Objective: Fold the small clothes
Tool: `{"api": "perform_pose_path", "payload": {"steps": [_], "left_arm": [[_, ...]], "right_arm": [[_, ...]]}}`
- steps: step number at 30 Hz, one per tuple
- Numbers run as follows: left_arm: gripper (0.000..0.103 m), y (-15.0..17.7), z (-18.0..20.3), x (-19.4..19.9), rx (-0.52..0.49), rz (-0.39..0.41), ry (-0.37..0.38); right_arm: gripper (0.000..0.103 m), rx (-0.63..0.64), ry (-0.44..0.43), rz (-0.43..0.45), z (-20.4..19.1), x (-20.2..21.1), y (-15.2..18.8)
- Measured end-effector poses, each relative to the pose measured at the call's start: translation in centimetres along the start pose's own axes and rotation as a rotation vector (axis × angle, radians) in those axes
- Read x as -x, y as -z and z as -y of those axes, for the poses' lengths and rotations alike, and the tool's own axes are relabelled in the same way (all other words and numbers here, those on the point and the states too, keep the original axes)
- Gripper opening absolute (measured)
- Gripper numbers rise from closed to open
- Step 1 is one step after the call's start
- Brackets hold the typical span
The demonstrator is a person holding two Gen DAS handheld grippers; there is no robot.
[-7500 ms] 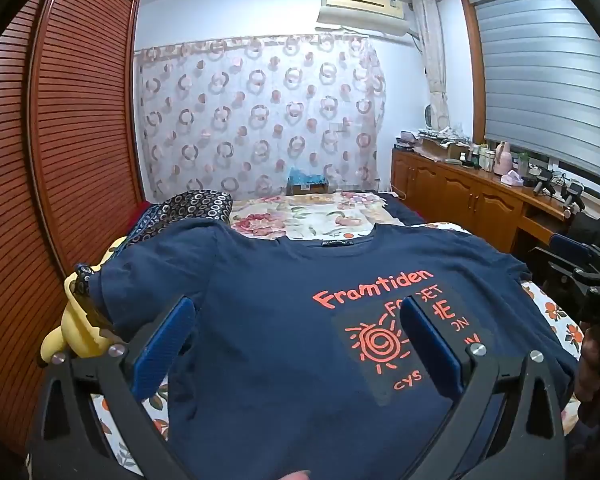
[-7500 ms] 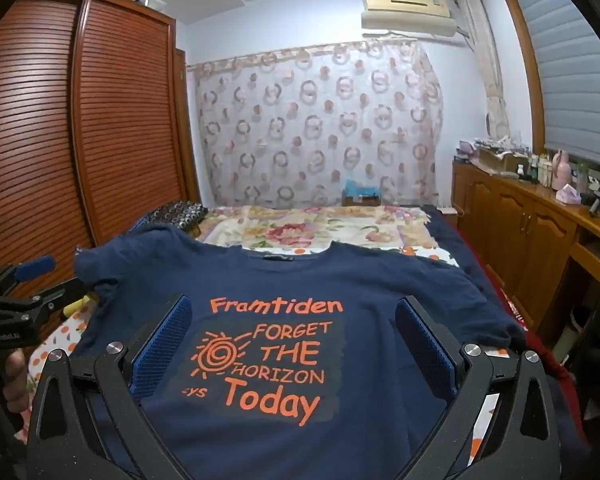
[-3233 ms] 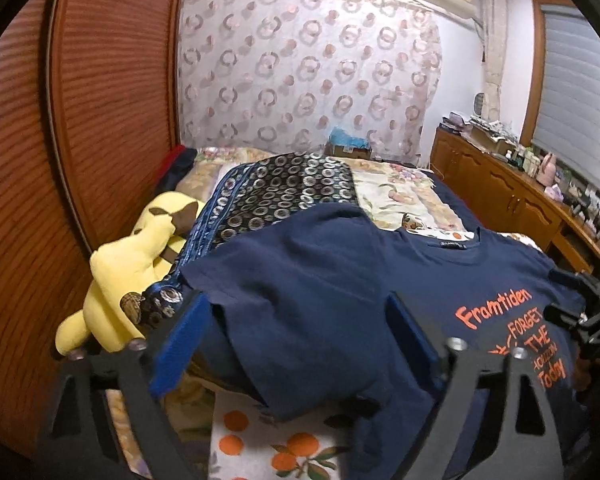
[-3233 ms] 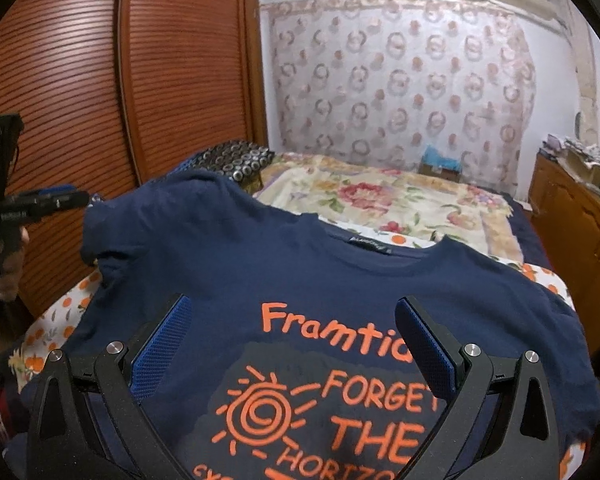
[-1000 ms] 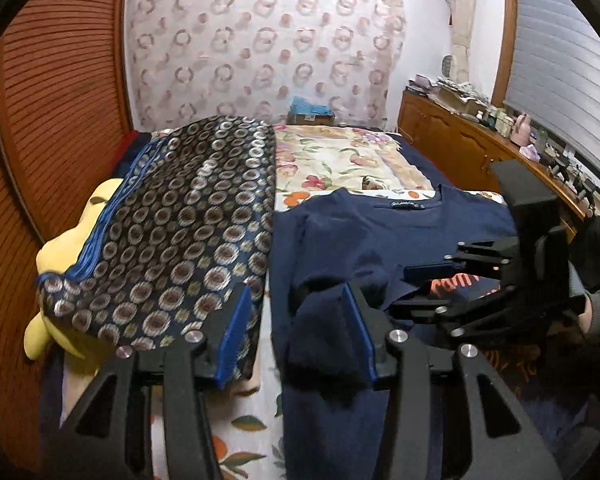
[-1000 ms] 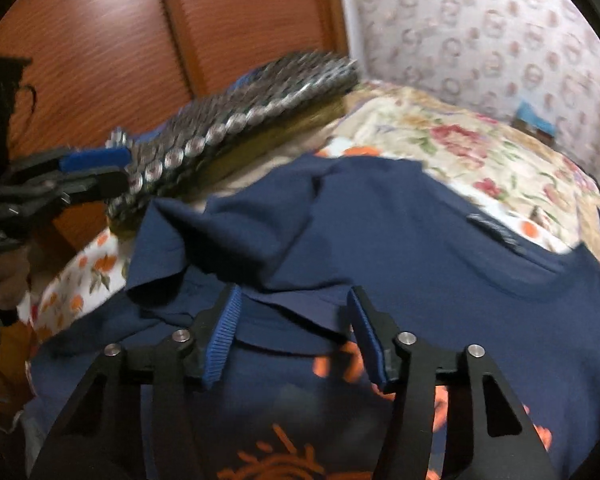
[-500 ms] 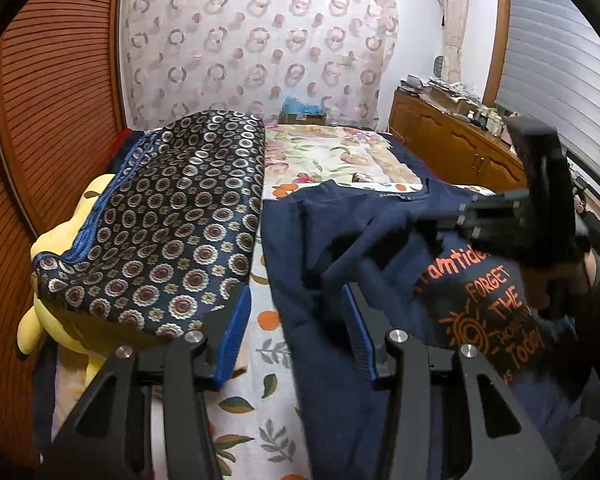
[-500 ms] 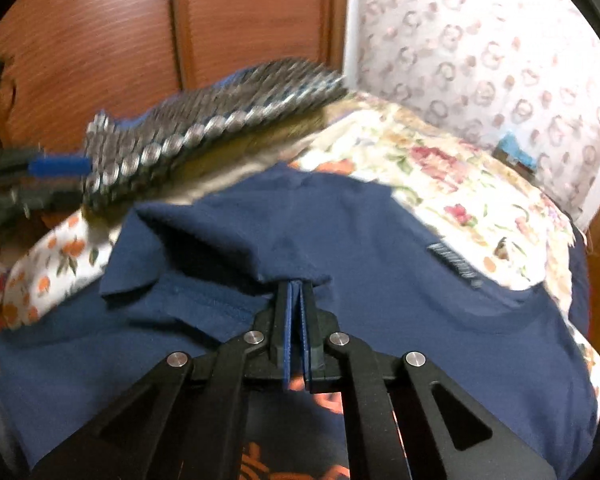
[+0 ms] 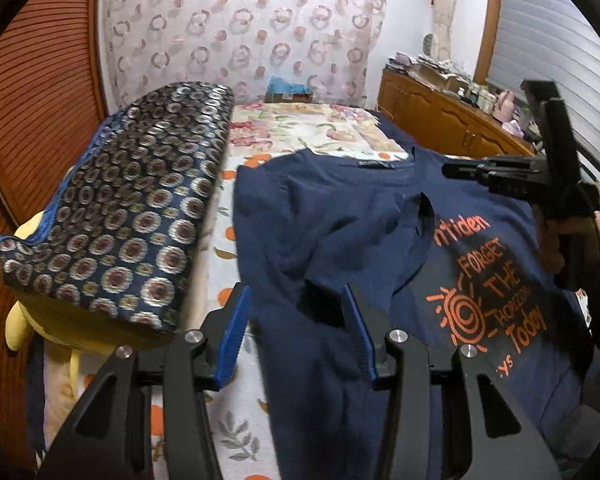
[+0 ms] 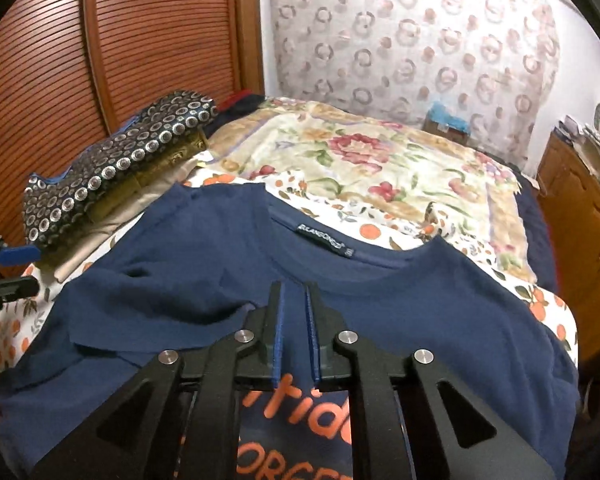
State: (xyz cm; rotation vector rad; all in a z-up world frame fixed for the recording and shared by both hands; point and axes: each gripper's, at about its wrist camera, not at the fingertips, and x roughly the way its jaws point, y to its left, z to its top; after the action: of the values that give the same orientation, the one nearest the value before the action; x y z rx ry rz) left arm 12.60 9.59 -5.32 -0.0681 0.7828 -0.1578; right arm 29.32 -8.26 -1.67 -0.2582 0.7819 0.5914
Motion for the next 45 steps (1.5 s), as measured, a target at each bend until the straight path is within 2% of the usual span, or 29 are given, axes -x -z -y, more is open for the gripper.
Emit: {"api": "perform_pose_path", "payload": {"steps": [3, 5, 7, 10, 15, 17, 25, 28, 35, 37, 38, 39, 45], "left_arm": [[0.046, 0.4, 0.8, -0.7, -0.011, -0.019, 0.055], [0.046, 0.6, 1.6, -1.4, -0.024, -0.05, 0.073], [0.044, 1.0, 2.1, -2.0, -0.032, -0.072, 0.082], [0.035, 1.3, 2.7, -3.1, -0.028, -0.107, 0.102], [0.007, 1.2, 3.5, -4.0, -0.03, -0.128, 0.097], [0.005, 0.9, 4.0, -3.5, -0.036, -0.115, 0.103], [0.005, -0.5, 7.7, -0.5, -0.119, -0.067, 0.134], [0.005, -0.9, 8.9, 0.1, -0.149, -0.055, 0.185], [0.006, -1.4, 9.5, -0.6, -0.167, -0.058, 0.104], [0.016, -1.4, 9.2, -0.8, -0.174, -0.057, 0.062], [0.025, -1.4, 9.0, -0.7, -0.176, -0.051, 0.039], [0.03, -1.3, 8.7, -0.6, -0.178, -0.043, 0.017], [0.033, -0.7, 7.4, -1.5, -0.164, -0.072, -0.037]], "right_arm": [[0.024, -0.005, 0.016, 0.011, 0.5, 1.5, 1.3], [0.044, -0.022, 0.035, 0.0, 1.0, 2.0, 2.3], [0.045, -0.031, 0.053, -0.022, 1.5, 2.4, 3.9], [0.045, -0.05, 0.068, -0.051, 2.3, 2.9, 5.8], [0.045, -0.105, 0.085, -0.077, 3.9, 3.5, 8.4], [0.045, -0.124, 0.087, -0.076, 4.5, 3.6, 8.8], [0.045, -0.155, 0.087, -0.046, 5.5, 4.6, 9.3], [0.045, -0.165, 0.085, -0.038, 6.1, 5.0, 9.6], [0.045, -0.183, 0.095, -0.027, 7.3, 6.4, 10.6], [0.045, -0.19, 0.099, -0.024, 7.6, 6.8, 11.0], [0.045, -0.194, 0.099, -0.023, 7.7, 6.9, 11.1], [0.045, -0.196, 0.099, -0.022, 7.8, 7.1, 11.4], [0.045, -0.201, 0.094, -0.021, 8.0, 7.2, 11.7]]}}
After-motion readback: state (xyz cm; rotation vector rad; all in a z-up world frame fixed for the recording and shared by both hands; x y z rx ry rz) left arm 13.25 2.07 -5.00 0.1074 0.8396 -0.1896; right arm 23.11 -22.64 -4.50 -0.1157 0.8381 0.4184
